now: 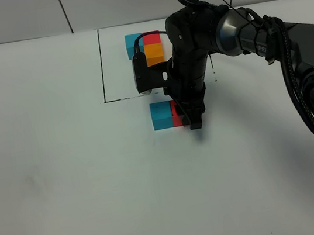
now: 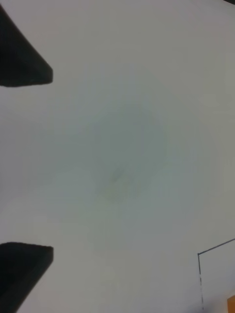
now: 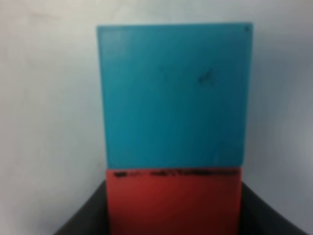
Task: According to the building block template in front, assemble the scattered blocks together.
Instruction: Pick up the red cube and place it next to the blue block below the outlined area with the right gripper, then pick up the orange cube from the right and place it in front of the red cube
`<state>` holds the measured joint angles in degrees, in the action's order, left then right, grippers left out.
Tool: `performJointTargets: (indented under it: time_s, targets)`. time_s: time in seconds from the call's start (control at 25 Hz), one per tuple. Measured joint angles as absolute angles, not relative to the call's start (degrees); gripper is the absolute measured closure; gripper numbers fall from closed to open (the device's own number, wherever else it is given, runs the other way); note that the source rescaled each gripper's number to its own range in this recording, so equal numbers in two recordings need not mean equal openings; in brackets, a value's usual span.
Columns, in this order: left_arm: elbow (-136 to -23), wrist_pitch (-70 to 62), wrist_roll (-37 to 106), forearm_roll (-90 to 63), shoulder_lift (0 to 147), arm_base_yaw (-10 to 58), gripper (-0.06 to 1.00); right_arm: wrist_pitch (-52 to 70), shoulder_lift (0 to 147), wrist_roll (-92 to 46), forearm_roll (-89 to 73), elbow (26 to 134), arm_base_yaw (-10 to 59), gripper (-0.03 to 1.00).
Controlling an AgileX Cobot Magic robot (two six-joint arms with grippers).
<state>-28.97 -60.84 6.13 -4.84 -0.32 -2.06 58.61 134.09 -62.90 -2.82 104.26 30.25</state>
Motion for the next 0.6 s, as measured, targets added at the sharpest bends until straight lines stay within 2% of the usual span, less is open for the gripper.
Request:
performJointTargets:
  time_s: [0.44,0.52,0.6]
  targets:
    - [-29.0,-60.8,6.1,-4.8,-0.3,-2.1,0.44,59.2,134.3,-64.0,-3.1,104.9,30.0,0.93]
    - [-29.0,-60.8,6.1,-4.8,-0.3,-2.1,0.44,59.5,134.7,-64.0,-3.1,105.7,29.9,0.83]
    - [-29.0,-60.8,6.1,-4.8,-0.3,-2.1,0.44,60.1,135.1,-63.3,-3.0,106.7,29.7,0.64]
